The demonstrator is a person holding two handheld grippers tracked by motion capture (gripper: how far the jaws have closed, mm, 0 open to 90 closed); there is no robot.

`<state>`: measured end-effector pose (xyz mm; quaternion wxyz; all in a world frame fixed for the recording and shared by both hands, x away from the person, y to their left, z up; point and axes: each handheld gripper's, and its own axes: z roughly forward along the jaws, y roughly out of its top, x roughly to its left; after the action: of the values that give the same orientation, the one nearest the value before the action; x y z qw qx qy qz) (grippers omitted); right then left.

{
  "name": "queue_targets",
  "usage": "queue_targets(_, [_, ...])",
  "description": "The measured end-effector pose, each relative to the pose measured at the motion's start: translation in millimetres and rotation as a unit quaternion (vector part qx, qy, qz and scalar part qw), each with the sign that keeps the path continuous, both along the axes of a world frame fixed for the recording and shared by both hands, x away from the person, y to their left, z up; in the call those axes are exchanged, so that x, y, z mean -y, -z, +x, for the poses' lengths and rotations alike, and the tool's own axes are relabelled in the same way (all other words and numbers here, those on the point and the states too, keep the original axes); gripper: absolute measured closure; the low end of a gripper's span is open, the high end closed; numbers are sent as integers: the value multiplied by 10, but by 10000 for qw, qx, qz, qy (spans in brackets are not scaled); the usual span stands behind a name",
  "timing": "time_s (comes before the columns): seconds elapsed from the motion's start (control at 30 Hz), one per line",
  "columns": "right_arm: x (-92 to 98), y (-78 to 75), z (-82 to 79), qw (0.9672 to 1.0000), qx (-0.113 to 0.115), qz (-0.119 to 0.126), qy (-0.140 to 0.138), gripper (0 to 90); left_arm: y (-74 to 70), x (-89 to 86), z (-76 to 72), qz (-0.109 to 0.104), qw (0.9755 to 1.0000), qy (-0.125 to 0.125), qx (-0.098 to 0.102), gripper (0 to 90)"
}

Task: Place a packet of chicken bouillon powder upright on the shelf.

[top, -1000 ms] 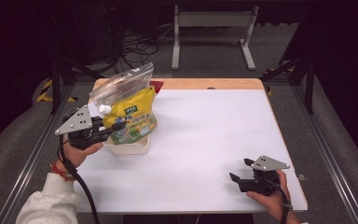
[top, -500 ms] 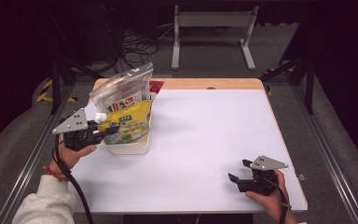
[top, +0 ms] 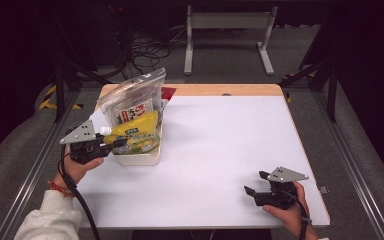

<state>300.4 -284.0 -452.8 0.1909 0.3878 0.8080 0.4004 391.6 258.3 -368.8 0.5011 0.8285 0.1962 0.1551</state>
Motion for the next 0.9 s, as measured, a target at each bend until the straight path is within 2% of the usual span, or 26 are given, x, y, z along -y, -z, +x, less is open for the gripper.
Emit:
queue_targets(0.03, [-4, -6, -5, 10000, 15, 7, -5, 226, 11, 12, 2, 41, 10000, -21, 2, 823])
queue_targets(0.5, [-38, -10, 8, 10000, 32, -17, -74, 226, 183, -25, 21, -90, 9994, -264, -202, 824])
queue_targets(0.73, [-60, -3, 22, 9999, 22, -35, -118, 226, 270, -27, 10, -96, 9990, -299, -324, 825])
queue_targets(0.9, [-68, -6, 26, 9999, 23, -44, -143, 226, 289, -28, 0, -87, 9990, -320, -311, 825])
